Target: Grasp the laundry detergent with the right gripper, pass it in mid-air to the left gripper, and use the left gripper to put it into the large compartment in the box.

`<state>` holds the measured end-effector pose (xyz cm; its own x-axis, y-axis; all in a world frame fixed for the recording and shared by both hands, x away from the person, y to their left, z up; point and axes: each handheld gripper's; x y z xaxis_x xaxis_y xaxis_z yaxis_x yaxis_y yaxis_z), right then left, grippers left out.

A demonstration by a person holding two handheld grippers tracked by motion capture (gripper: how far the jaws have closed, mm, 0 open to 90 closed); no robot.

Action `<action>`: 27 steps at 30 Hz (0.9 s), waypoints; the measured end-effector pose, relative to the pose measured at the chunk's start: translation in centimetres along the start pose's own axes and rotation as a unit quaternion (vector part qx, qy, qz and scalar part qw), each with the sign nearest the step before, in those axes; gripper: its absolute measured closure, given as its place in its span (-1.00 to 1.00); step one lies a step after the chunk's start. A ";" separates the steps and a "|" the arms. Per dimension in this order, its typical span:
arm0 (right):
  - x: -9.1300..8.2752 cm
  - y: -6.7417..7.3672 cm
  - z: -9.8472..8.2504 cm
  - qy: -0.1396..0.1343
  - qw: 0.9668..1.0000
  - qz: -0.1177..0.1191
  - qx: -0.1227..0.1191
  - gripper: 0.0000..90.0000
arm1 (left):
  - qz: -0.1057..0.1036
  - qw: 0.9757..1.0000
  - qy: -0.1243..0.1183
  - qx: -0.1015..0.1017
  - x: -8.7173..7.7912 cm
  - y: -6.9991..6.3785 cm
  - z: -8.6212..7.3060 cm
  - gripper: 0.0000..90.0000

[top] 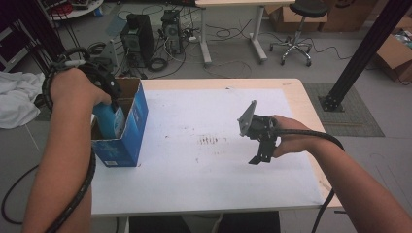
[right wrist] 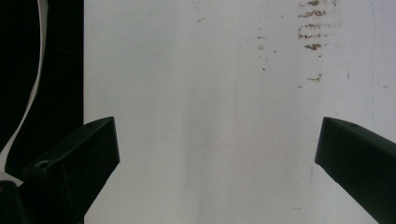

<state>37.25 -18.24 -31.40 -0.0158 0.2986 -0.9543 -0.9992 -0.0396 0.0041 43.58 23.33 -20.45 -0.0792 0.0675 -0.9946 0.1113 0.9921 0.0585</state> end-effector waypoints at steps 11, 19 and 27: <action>0.2 -0.1 -0.2 -0.001 1.000 0.001 0.005 -1.00 | 0.009 1.000 0.001 -0.006 4.0 0.6 0.6 -0.15; 0.2 -0.1 -0.3 -0.001 1.000 0.002 0.005 -1.00 | 0.001 1.000 0.007 -0.001 6.4 0.6 0.9 -0.15; 0.4 -0.1 -0.3 -0.001 1.000 0.003 0.007 -1.00 | 0.002 1.000 0.009 0.001 8.0 0.5 1.2 -0.15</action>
<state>37.37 -18.43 -31.85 -0.0213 0.3011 -0.9534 -0.9995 -0.0285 0.0133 44.21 24.20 -28.44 -0.0967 0.0742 -0.9925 0.1132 0.9916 0.0631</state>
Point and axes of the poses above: each handheld gripper's, and its own axes: x roughly forward along the jaws, z roughly out of its top, y roughly to its left
